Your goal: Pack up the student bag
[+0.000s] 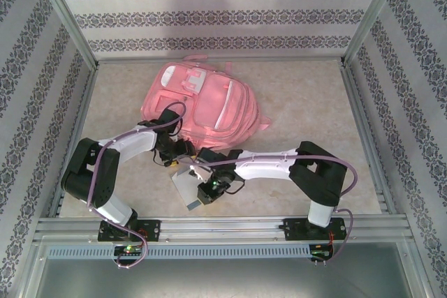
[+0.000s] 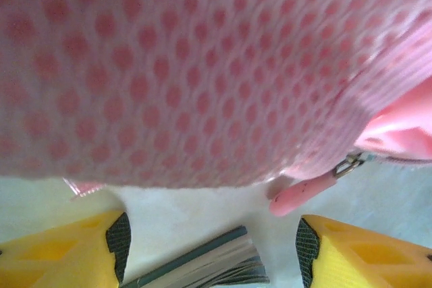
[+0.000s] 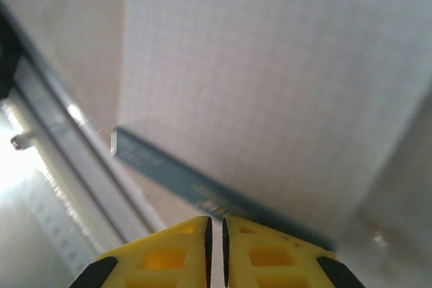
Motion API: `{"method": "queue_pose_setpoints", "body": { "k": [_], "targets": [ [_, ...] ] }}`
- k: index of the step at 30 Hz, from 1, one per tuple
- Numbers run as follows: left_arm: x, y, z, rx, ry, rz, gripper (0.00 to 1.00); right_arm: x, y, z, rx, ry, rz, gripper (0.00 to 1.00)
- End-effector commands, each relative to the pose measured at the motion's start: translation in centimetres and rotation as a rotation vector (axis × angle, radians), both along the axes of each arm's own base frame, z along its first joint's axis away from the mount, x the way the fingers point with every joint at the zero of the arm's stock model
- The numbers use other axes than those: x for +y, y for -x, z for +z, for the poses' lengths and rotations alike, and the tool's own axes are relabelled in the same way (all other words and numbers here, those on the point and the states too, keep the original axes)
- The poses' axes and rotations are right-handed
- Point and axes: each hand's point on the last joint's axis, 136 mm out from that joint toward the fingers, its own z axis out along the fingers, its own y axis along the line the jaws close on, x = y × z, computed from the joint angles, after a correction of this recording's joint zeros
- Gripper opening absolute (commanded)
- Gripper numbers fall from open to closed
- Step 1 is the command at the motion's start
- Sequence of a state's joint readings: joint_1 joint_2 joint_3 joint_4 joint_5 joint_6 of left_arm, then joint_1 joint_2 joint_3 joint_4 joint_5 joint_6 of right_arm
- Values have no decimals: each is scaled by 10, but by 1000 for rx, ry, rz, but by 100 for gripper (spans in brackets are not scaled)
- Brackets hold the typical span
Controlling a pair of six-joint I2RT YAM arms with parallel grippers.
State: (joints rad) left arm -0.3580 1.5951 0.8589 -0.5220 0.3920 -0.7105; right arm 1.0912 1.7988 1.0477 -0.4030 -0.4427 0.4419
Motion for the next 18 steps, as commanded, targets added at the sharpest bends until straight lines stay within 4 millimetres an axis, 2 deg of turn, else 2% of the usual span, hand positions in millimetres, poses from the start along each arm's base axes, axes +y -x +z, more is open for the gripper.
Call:
{"method": "queue_pose_setpoints", "body": {
  "k": [1,8,12,16,18],
  "targets": [
    [-2,15,-4,57,48,46,67,-7,-29,-6,-81,58,-52,16],
    [4,25,3,67,45,93,67,-21,-66,-6,-148,106,-125,17],
    [5,34,5,83,68,135,67,-36,-87,4,-198,125,-184,20],
    [13,44,10,81,48,154,67,-40,-85,25,-142,49,-223,30],
    [16,51,12,81,48,175,67,-41,-78,36,-111,7,-230,39]
  ]
}}
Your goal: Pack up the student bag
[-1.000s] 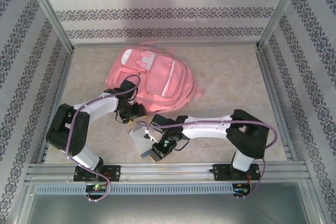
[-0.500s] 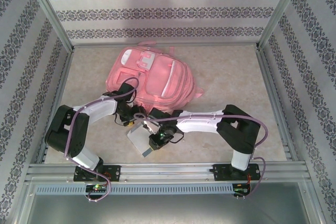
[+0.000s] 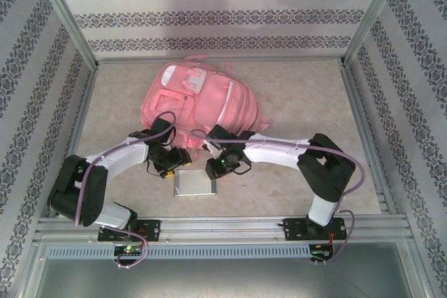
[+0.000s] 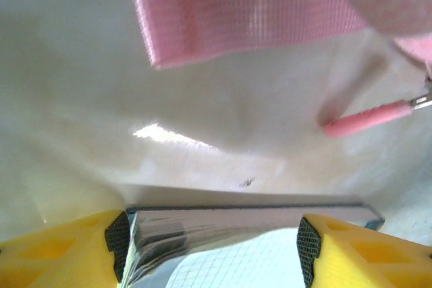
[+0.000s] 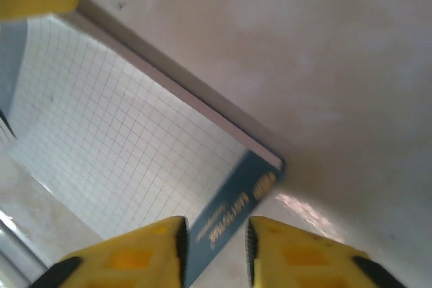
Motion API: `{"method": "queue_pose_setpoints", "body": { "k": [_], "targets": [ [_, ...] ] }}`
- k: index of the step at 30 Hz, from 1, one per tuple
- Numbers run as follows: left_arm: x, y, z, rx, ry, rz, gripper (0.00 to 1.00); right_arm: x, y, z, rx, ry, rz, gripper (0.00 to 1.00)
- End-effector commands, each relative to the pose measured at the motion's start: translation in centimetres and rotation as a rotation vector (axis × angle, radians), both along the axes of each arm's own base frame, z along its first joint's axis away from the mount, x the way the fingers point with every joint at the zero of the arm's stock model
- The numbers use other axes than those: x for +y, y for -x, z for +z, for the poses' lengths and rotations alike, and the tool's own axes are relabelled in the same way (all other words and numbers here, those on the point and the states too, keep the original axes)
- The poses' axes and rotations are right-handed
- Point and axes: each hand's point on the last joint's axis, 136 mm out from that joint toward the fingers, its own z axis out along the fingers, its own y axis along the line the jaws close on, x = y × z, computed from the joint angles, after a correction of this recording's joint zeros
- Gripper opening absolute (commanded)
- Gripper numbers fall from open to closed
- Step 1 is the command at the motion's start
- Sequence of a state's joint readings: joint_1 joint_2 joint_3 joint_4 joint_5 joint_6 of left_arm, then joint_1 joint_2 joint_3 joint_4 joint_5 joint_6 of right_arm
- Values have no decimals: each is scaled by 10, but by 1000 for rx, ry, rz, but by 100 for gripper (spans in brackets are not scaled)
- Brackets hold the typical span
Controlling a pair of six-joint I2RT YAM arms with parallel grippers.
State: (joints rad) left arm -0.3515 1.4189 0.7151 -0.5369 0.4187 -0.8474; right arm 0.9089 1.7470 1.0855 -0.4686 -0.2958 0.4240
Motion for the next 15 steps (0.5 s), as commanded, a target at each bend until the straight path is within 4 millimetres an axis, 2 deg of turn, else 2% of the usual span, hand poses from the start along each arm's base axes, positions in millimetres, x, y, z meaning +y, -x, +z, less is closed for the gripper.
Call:
{"method": "queue_pose_setpoints", "body": {
  "k": [1,3,5,11,15],
  "targets": [
    [5,17,5,39,15,62,67,-6,13,22,50,-70,-19,43],
    [3,22,3,36,49,85,67,-8,23,25,119,-113,-40,51],
    [1,26,0,36,75,100,67,-12,30,20,171,-131,-72,54],
    [0,35,-2,40,95,102,67,-10,39,0,319,-155,-123,54],
    [-1,39,-2,40,101,102,67,-5,30,-14,355,-158,-169,51]
  ]
}}
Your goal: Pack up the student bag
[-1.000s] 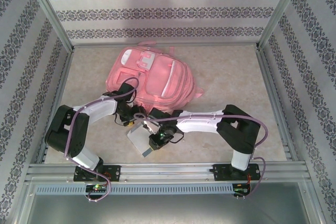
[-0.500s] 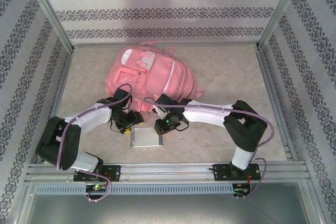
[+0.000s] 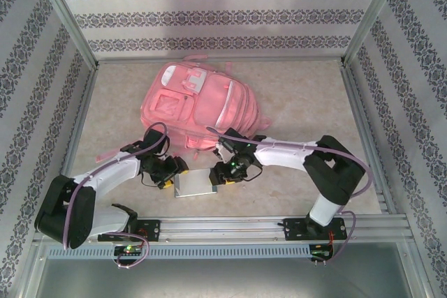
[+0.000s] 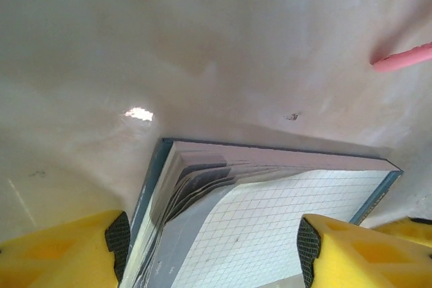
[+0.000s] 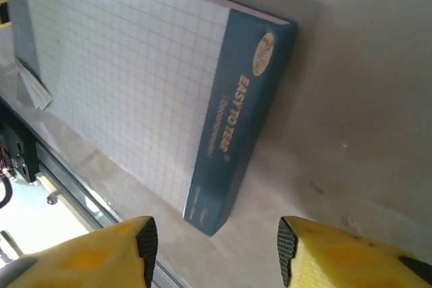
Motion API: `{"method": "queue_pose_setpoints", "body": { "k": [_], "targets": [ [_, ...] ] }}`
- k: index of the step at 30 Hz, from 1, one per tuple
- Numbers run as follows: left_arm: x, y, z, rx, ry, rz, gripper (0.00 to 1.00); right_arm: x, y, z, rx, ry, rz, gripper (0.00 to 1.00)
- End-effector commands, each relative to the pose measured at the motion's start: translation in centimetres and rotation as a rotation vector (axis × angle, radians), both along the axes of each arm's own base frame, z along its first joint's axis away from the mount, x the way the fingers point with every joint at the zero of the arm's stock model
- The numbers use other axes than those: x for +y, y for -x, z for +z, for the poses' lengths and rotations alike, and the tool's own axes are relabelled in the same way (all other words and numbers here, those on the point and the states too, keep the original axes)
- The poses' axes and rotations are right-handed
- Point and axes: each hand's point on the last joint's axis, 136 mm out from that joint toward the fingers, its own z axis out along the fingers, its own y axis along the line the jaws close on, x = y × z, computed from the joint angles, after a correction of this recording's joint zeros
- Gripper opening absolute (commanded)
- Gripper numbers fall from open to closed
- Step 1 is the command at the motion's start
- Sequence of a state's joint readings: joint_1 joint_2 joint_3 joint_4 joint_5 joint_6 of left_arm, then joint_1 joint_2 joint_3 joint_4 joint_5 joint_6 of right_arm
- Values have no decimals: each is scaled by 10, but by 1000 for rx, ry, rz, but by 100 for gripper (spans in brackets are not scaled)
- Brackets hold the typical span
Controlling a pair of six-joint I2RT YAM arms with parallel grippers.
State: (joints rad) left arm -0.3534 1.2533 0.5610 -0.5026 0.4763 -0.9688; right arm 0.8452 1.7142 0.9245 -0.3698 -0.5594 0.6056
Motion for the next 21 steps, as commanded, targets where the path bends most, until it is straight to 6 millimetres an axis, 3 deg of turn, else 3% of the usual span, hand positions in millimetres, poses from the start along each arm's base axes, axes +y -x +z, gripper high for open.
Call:
{"method": "queue_pose_setpoints", "body": {
  "k": [1,9,21],
  "targets": [
    [-4,6,-1,12,27,9,66,9,-7,-4,68,-50,-55,50],
    [-10,12,-5,21,44,4,60,23,-12,-11,142,-111,-85,47],
    [-19,11,-10,30,80,23,51,45,-16,6,188,-208,-85,48]
  ]
}}
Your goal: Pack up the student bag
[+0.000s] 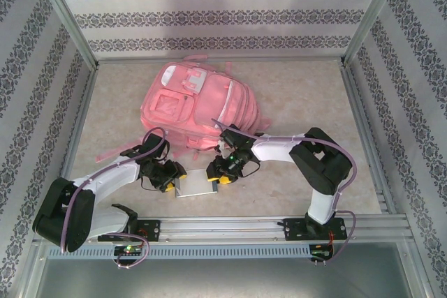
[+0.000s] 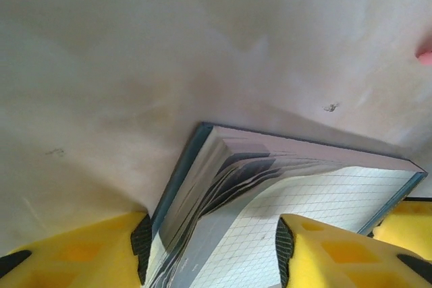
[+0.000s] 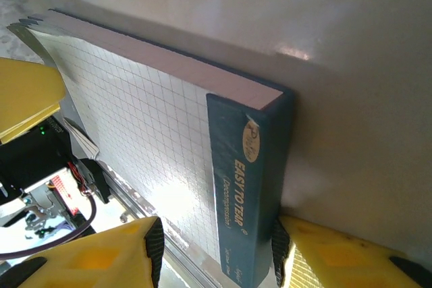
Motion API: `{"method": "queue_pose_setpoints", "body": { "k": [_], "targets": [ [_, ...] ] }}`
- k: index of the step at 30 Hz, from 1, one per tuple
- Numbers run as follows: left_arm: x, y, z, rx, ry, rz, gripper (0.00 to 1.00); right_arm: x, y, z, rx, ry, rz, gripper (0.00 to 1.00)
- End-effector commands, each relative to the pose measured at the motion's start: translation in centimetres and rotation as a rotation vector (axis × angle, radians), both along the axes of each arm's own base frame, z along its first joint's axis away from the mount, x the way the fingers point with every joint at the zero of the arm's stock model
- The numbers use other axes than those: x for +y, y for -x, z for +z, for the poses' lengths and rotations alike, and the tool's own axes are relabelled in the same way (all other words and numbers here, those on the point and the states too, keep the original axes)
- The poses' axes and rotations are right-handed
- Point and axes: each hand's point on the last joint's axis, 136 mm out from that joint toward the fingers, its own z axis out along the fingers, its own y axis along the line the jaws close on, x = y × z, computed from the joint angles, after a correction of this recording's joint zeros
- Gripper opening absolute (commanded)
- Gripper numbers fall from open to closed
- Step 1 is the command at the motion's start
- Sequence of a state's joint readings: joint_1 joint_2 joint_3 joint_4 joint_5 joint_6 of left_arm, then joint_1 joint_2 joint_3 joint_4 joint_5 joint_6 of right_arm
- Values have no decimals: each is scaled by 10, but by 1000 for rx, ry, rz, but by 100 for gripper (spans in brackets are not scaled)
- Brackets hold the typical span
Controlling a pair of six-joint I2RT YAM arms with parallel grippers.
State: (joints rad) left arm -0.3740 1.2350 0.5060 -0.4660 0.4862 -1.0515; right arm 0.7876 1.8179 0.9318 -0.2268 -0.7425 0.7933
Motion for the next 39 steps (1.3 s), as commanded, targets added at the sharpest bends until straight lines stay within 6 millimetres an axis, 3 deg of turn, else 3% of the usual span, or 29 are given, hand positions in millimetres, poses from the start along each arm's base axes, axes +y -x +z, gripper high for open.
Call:
{"method": "queue_pose_setpoints", "body": {
  "k": [1,10,18,25,29,39],
  "targets": [
    [-17,-2,-1,-14,62,-26,50,27,-5,13,-31,-120,41,48],
    [-15,1,-5,-3,51,-23,47,28,3,58,-39,-226,63,47],
    [-16,-1,-4,-3,54,-23,47,25,9,65,-37,-247,70,46],
    [-18,0,-7,8,65,-20,47,33,1,81,-62,-325,55,46],
    [-19,-1,-6,7,72,-17,47,38,-2,82,-51,-361,43,46],
    [-18,1,-5,2,76,-10,47,46,-7,64,-12,-378,18,46]
  ]
}}
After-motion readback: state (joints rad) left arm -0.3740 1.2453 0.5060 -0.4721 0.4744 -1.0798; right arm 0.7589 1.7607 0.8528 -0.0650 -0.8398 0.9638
